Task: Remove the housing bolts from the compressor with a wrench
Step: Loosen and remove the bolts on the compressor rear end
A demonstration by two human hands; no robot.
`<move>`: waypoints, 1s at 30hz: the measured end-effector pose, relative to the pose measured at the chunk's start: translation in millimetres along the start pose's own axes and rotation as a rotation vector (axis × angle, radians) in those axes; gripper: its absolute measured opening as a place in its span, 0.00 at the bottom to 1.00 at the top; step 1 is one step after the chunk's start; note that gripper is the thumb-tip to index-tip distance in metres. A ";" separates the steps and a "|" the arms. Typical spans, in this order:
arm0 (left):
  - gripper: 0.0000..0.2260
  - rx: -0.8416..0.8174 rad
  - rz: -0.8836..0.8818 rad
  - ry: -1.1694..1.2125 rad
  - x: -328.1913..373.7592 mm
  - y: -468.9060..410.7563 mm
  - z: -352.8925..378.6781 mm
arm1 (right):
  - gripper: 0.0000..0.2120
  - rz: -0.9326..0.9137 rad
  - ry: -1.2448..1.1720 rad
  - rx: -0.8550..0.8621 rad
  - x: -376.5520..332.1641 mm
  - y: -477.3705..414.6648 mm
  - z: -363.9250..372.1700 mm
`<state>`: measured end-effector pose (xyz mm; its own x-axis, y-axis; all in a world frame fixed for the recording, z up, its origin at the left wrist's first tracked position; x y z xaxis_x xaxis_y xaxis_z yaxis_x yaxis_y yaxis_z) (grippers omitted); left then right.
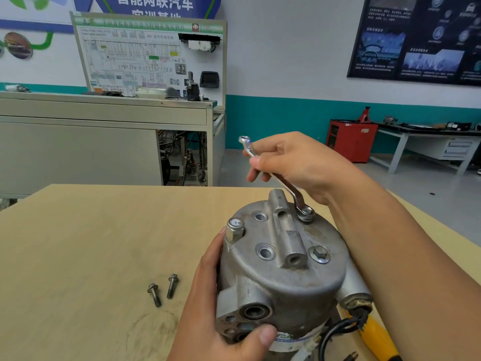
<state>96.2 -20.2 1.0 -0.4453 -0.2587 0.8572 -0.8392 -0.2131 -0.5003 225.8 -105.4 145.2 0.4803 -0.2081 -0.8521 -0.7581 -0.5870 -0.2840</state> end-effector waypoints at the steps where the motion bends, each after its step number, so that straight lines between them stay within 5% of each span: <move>1: 0.45 -0.010 0.005 -0.002 -0.3 -1.7 0.3 | 0.07 -0.019 0.039 -0.035 -4.5 0.8 5.5; 4: 0.59 0.012 -0.079 0.000 -6.7 -8.7 -2.8 | 0.10 -0.098 0.208 -0.155 -20.2 7.7 20.2; 7: 0.45 -0.010 0.000 0.037 0.0 -3.4 2.4 | 0.13 -0.226 0.374 -0.280 -35.8 20.4 30.5; 10: 0.41 0.006 -0.004 0.029 0.0 0.5 0.8 | 0.12 -0.309 0.447 -0.306 -44.2 35.9 37.1; 25: 0.46 -0.041 0.096 -0.053 -0.2 -3.2 -0.6 | 0.10 -0.793 0.712 0.046 -28.9 122.7 21.9; 30: 0.45 -0.041 0.064 -0.064 -5.9 -1.7 -1.5 | 0.14 -0.840 0.466 0.178 2.5 143.3 5.5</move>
<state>99.8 -16.9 -3.0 -0.4784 -0.3307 0.8135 -0.8225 -0.1558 -0.5470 115.9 -185.8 99.9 0.9918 -0.0869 -0.0939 -0.1268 -0.5665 -0.8143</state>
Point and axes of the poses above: each hand's wrist, its own y-axis away from the middle knuckle, its own z-axis out of the palm, x = y × z, the point moved 4 cm from there along -y, towards the middle knuckle, and after that the axes turned 10 degrees about -y, right-handed, at the moved point
